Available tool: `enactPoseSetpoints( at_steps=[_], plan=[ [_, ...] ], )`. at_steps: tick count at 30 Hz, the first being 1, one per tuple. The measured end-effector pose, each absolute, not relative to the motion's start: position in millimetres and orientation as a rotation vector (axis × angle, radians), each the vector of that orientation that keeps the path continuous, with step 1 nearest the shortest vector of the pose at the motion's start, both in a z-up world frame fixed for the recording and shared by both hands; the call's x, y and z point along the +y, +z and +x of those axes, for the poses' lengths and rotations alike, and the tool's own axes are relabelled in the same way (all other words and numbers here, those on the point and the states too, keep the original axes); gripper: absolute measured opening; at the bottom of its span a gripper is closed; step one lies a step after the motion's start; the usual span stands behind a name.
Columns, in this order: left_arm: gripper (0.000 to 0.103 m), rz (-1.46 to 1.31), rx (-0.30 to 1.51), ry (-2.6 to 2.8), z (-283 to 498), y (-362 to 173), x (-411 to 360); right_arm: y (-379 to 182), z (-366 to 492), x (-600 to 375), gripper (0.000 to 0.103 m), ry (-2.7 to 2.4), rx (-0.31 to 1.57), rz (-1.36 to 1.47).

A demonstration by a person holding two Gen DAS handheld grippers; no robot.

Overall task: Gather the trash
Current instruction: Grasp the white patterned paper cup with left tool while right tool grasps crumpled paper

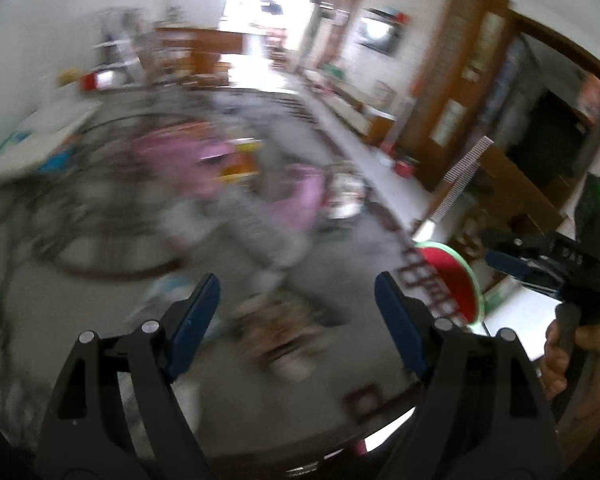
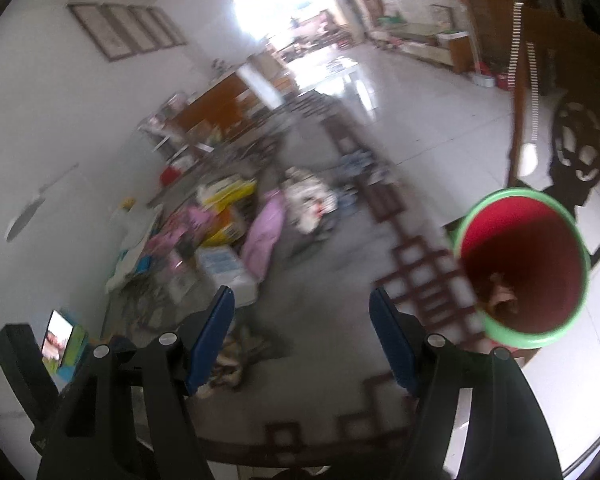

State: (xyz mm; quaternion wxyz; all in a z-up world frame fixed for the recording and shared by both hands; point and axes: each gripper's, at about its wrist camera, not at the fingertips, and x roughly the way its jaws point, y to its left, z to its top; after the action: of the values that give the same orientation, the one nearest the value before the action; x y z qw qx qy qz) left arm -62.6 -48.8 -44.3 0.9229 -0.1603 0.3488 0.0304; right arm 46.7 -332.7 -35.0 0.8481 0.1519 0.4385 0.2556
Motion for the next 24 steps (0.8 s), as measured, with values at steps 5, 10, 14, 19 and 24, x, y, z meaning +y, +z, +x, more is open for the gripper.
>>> enactPoseSetpoints(
  at_steps=[5,10,14,19,24],
  plan=[
    [0.077,-0.534,0.764,0.279,-120,-70,11,-46,37,-293,0.069,0.587,0.957,0.253],
    [0.077,-0.644,0.847,0.335,-126,-106,37,-47,29,-270,0.071,0.614,0.944,0.189],
    [0.077,-0.686,0.905,0.322,-120,-126,39,-50,28,-269,0.071,0.598,0.946,0.163],
    [0.071,-0.778,0.943,0.291,-119,-147,41,-55,31,-266,0.071,0.581,0.966,0.149],
    [0.047,-0.797,0.943,0.255,-120,-151,41,-62,28,-240,0.074,0.645,1.011,0.111]
  ],
)
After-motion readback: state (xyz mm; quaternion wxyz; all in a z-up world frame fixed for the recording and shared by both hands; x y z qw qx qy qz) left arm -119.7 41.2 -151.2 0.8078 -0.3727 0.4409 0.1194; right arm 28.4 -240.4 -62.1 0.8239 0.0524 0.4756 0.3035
